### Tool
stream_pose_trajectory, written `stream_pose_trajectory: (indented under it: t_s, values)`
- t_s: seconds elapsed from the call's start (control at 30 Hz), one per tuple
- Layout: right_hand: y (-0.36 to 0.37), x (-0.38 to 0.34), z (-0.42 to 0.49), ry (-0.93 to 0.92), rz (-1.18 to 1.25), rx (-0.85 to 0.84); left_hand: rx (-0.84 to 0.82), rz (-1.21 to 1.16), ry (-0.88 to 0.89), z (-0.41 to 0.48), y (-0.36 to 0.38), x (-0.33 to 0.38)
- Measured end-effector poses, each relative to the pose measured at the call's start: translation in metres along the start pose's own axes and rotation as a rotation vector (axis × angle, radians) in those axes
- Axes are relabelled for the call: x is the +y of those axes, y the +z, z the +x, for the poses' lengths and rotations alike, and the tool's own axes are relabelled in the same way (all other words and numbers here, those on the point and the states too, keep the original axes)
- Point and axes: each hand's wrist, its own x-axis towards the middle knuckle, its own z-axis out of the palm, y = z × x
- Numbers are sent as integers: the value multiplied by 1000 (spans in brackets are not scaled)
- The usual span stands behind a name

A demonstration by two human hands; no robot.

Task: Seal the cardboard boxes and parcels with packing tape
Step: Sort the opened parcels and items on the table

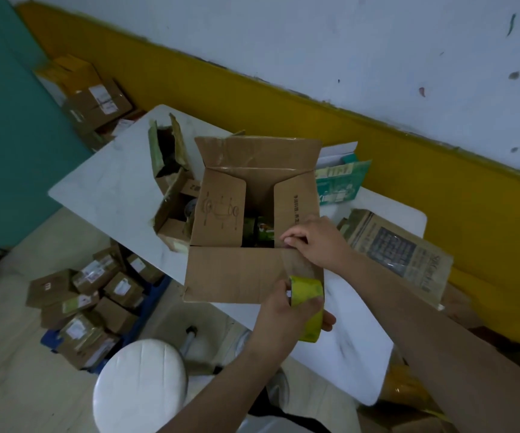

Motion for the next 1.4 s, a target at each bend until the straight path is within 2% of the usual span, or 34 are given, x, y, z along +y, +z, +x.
stream_pose_trajectory:
  t_s: [0.23,0.47,0.73,0.9,0.97,1.1,1.4]
  values:
    - [-1,9,14,3,-19,-125,-16,-42,19,3,-2,-15]
    - [2,10,14,-143,-30,-77,-3,-67,38,4,-3,-21]
    - [-8,19,23,-160,-100,-347,2,-72,77,3,-2,-29]
    - [-12,16,17,-94,-11,-390,3,-82,76,6,-3,-28]
    - [-10,17,8,-135,-76,-367,-4,-84,79,6,-3,-30]
    - [-5,20,3,-138,-46,-249,10,-48,68,5,-3,-37]
    - [0,20,3,-131,41,-205,-42,16,-158,8,-1,-61]
